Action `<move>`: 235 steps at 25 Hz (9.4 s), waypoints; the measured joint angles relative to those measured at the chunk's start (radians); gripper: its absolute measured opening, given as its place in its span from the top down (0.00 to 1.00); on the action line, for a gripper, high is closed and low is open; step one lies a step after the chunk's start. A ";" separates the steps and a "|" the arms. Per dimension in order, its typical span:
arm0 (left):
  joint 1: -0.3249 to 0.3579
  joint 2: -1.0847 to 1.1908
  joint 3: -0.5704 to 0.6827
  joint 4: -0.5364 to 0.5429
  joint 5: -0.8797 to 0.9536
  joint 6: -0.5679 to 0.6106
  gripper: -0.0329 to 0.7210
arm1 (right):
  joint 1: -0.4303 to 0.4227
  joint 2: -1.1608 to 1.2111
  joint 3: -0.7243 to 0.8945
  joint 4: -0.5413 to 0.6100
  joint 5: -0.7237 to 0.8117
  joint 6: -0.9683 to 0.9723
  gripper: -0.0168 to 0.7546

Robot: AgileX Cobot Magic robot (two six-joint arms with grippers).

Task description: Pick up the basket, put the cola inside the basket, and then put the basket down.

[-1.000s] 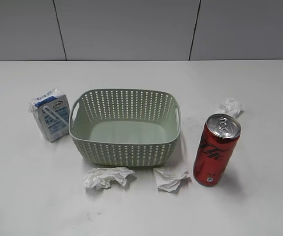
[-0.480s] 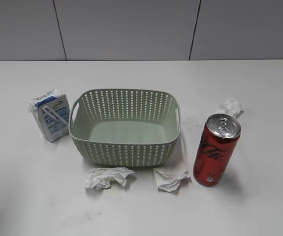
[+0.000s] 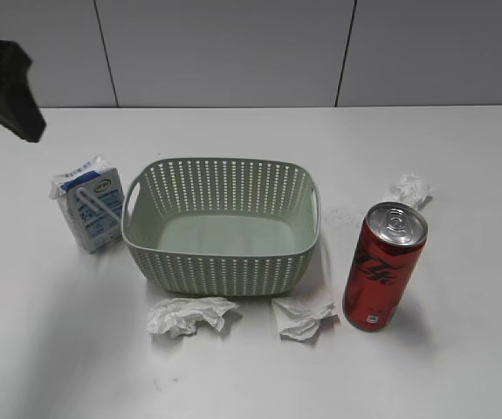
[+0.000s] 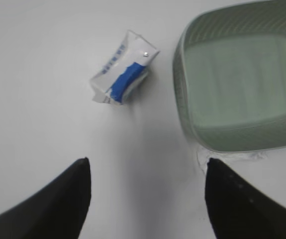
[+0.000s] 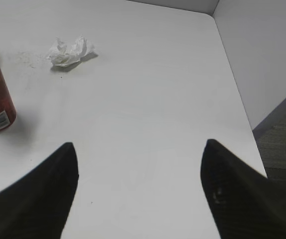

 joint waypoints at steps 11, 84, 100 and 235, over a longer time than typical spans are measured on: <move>-0.184 0.274 -0.155 0.060 0.045 -0.169 0.23 | 0.000 0.000 0.000 0.000 0.000 0.000 0.22; -0.196 0.554 -0.173 -0.012 -0.174 -0.408 0.96 | 0.000 0.000 0.000 0.000 0.000 0.000 0.22; -0.185 0.367 -0.173 0.024 -0.023 -0.408 0.95 | 0.000 0.000 0.000 -0.008 0.000 0.001 0.22; -0.208 0.334 0.067 0.002 -0.304 -0.395 0.95 | 0.612 1.883 -1.201 0.137 0.199 0.079 0.30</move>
